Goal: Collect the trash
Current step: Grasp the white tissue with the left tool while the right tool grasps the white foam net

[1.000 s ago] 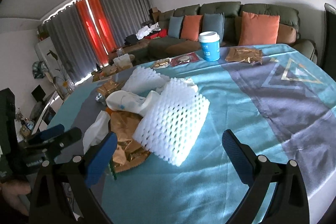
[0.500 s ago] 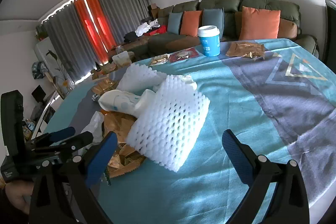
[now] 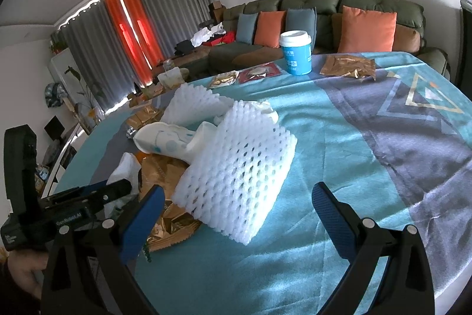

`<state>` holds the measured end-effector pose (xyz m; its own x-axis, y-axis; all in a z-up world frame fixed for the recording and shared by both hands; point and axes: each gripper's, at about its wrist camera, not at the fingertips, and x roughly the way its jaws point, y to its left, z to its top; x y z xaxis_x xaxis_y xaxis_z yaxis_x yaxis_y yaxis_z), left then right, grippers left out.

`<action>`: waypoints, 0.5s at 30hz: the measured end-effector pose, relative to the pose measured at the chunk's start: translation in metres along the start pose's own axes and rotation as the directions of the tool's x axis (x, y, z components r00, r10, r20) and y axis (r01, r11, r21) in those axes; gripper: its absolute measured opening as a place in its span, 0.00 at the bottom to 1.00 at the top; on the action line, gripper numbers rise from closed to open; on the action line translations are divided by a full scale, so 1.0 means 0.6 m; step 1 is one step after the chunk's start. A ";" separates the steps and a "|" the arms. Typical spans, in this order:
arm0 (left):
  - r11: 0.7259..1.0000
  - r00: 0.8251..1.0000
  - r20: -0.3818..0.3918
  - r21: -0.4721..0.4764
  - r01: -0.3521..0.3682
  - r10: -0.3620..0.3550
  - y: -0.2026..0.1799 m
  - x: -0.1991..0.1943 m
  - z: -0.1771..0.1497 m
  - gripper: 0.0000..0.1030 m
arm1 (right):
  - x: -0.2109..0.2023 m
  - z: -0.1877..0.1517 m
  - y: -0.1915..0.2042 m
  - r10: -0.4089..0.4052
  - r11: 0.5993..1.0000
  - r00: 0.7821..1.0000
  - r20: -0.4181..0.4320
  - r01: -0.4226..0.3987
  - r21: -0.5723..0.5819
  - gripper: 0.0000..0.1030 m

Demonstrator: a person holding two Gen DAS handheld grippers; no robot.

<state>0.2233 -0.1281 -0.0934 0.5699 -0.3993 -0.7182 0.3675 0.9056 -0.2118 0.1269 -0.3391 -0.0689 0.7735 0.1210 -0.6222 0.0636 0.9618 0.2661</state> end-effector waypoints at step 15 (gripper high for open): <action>0.999 0.997 0.073 -0.038 0.029 -0.026 0.012 -0.039 0.007 0.20 | 0.042 0.015 -0.004 0.057 0.996 0.996 -0.067 -0.053 0.065 0.85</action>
<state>0.2157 -0.1127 -0.0757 0.6123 -0.4319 -0.6623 0.3551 0.8986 -0.2576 0.1523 -0.3403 -0.0786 0.7320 0.1920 -0.6537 0.0633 0.9362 0.3458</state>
